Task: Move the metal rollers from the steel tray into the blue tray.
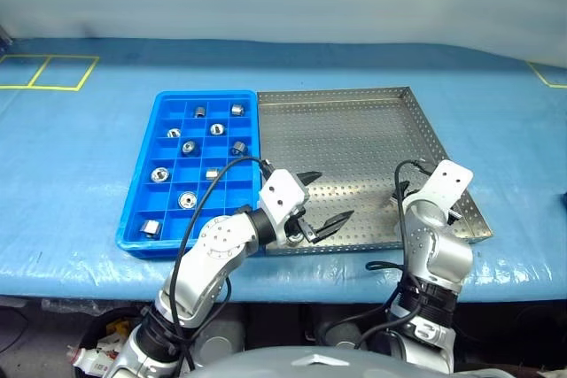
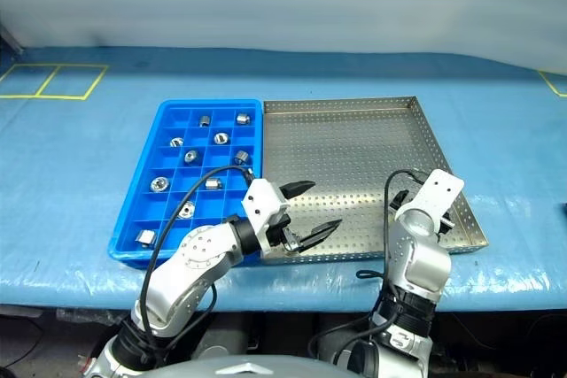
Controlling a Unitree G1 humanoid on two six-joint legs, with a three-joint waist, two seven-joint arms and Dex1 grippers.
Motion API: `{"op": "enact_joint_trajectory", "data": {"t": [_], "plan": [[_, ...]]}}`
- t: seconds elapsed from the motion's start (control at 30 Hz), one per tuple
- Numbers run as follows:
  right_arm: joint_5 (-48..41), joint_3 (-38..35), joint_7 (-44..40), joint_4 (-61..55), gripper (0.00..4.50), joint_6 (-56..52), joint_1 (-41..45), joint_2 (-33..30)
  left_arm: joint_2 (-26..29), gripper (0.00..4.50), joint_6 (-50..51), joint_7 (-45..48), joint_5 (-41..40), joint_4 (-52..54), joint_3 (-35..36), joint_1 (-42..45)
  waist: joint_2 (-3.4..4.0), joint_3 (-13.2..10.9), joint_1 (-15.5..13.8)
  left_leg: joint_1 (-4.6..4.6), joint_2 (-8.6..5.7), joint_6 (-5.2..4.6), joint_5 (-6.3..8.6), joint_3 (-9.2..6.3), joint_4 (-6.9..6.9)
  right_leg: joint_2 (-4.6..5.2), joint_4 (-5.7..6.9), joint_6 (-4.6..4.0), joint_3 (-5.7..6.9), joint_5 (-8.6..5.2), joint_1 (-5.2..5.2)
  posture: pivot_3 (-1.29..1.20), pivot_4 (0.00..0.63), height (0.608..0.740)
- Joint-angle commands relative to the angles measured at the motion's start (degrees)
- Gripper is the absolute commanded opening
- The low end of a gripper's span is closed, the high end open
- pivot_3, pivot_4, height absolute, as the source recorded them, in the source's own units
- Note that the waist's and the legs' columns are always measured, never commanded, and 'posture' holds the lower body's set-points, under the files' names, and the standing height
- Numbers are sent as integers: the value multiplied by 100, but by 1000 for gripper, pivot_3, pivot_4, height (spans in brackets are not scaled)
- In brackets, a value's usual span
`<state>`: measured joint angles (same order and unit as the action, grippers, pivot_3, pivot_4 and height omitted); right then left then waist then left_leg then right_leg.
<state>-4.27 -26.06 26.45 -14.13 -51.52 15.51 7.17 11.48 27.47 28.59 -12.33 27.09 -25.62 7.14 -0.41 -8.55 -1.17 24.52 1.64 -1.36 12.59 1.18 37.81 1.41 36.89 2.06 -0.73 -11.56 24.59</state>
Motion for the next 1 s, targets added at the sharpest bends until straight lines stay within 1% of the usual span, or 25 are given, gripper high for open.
{"op": "enact_joint_trajectory", "data": {"t": [0.03,0.1,0.13,0.17,0.2,0.27,0.3,0.47,0.67,0.83,1.0], "plan": [[-220,-121,127,-25,4273,-53,3,425,-17,4500,14,-33,-16,292,-35,10,0,0,-9,0,0,0,0,0,0,0,0,0,0,0,0,170,150,740],[-341,-168,174,-53,3829,-161,38,499,-15,4500,30,-53,-6,303,-17,35,0,0,-19,0,0,0,0,-1,0,0,-1,0,1,0,0,177,150,740],[-404,-171,208,-96,3538,-225,57,549,-23,4500,51,-71,-19,310,12,38,0,0,-31,0,0,0,0,-1,-1,0,-1,0,1,0,0,185,150,740],[-470,-173,257,-155,3158,-300,75,602,-25,4500,72,-82,-30,320,37,41,0,0,-45,0,0,0,0,-2,-4,0,-1,-1,2,-1,0,185,150,740],[-540,-166,303,-236,2884,-402,94,654,-19,4500,85,-90,-37,332,54,41,0,0,-53,0,1,0,0,-3,-6,0,-2,-2,2,-2,0,185,150,740],[-600,7,382,-494,2178,-700,125,737,15,4500,112,-100,-52,363,101,35,0,0,-67,0,1,0,0,-4,-9,-1,-3,-3,3,-2,0,194,150,740],[-626,105,412,-617,1897,-831,139,763,35,4500,119,-102,-56,372,124,33,0,0,-65,0,1,0,0,-4,-10,-1,-3,-3,2,-2,1,204,150,740],[-817,622,417,-1208,1864,-1476,360,825,48,4500,154,-161,-76,429,249,20,9,-5,-67,2,1,0,0,-2,-10,0,-3,-3,1,-2,5,222,150,740],[-964,1337,39,-1269,1864,-1749,778,494,-31,4500,140,-324,-90,520,454,-49,8,-6,-102,3,1,0,0,-3,-15,-1,-6,-2,2,-2,7,258,150,740],[-1141,2032,-809,-1168,1864,-1795,1003,6,-92,4500,74,-696,-67,642,956,-262,7,-7,-165,4,1,0,0,-6,-20,-1,-9,-2,5,-2,8,294,150,740],[-1248,2628,-1648,-1119,1864,-1731,1224,-450,116,4500,-189,-841,-35,905,1588,-599,4,-11,-318,7,0,0,0,-8,-23,1,-11,-1,8,-5,9,370,150,740]]}}
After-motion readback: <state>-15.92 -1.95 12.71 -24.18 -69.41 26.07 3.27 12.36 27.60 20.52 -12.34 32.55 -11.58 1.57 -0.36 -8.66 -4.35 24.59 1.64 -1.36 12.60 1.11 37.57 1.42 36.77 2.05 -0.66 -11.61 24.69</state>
